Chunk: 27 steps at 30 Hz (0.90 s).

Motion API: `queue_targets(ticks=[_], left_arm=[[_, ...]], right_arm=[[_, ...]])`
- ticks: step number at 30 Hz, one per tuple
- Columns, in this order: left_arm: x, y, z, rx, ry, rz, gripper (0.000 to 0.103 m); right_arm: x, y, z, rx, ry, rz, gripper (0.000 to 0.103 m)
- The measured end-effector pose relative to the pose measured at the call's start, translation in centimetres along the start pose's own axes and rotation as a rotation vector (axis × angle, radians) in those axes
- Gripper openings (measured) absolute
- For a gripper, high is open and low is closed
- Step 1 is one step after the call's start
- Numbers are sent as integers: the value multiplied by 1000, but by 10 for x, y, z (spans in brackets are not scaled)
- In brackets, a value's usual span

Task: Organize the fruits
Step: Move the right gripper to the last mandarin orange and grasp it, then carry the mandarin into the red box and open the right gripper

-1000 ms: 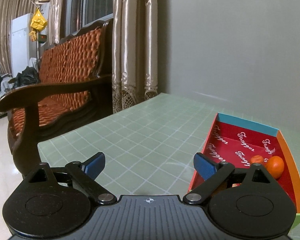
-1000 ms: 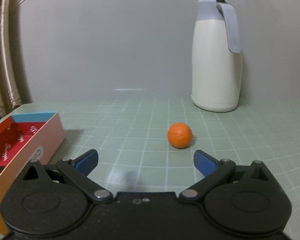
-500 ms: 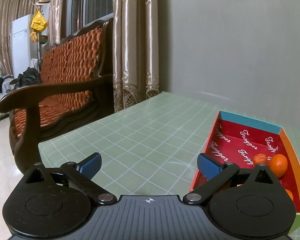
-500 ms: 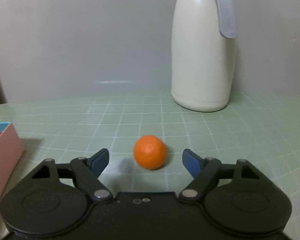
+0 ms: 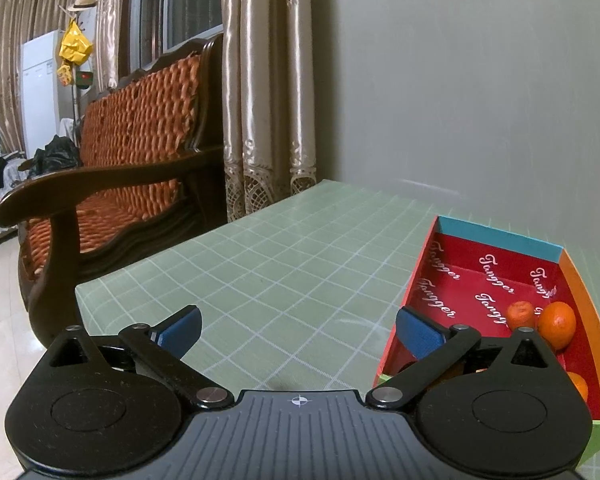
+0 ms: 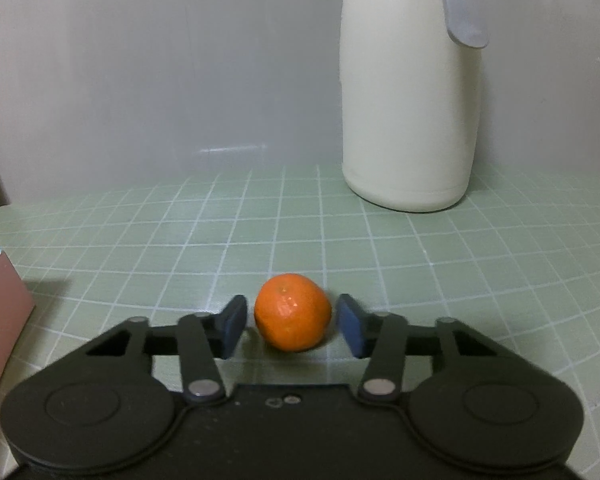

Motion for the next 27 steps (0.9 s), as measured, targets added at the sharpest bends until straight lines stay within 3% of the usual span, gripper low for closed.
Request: queue_targets(ticks=[2,13,27], left_arm=[[-1,0,0,1,-1,-1,102],[-2,3,1,17,-3,-5,102],[-7,20,6,52,-7,8,103]], right_arm=[[0,0,0,0,-2,2,39],[-3,19,16,70,-15,27,38],[-6,70,53,247,-86,116,38]])
Point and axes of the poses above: each gripper's, at about its wrist camera, not at the fingertips, and z roughly against the way its jaws point, y to its left, x to its top, the point moved 1 cm from there along -z, roughly the way its jaws point, and after that the axes turned 5 degrees about x, right-handed, at the moved point
